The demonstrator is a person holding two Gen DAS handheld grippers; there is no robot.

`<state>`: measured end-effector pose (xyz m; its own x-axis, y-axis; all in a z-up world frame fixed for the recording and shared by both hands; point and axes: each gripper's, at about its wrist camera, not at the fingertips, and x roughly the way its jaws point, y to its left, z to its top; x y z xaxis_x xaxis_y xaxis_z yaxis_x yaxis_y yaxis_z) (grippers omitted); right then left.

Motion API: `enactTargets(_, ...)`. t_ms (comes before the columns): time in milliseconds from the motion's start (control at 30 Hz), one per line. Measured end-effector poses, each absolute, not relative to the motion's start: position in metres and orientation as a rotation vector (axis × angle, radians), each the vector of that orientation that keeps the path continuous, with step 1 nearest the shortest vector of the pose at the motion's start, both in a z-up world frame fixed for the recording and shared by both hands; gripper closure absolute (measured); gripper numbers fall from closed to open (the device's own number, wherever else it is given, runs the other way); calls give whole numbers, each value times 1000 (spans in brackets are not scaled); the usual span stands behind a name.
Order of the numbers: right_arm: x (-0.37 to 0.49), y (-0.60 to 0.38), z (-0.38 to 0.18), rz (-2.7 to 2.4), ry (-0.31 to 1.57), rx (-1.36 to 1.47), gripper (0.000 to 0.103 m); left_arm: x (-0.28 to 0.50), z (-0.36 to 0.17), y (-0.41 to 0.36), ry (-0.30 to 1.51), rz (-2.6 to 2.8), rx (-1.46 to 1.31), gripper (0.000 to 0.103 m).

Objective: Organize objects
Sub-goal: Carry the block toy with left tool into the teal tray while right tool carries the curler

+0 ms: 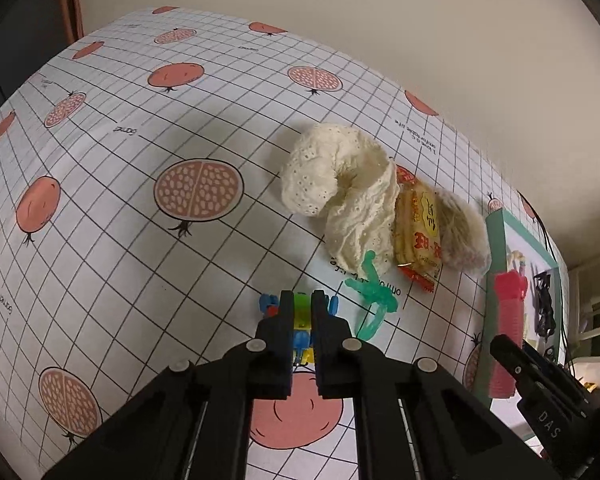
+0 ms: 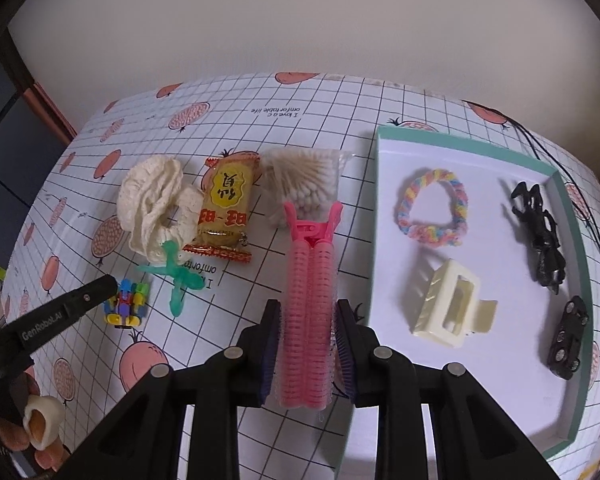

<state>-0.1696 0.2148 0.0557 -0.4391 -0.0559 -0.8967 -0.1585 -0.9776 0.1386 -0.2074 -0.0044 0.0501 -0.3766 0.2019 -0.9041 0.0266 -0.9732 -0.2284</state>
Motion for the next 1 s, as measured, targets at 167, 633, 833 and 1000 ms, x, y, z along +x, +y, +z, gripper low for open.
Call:
enactTargets(167,-163,221,68,2628,334,-1598,75,-205,65,-10,-343,2541,-1645,95)
enactTargets(633,-131,280,89,2587,365,-1501,75,-174,120,63,-285,2465,-1421,95)
enactTargets(833,-114,319,85,2518,378,-1487,75,-154,122,122,-227,2323,-1401,95)
enactTargets(1000,-98,353,79,2455,430,-1473,74,-135,105,170,-166,2198,-1447,95)
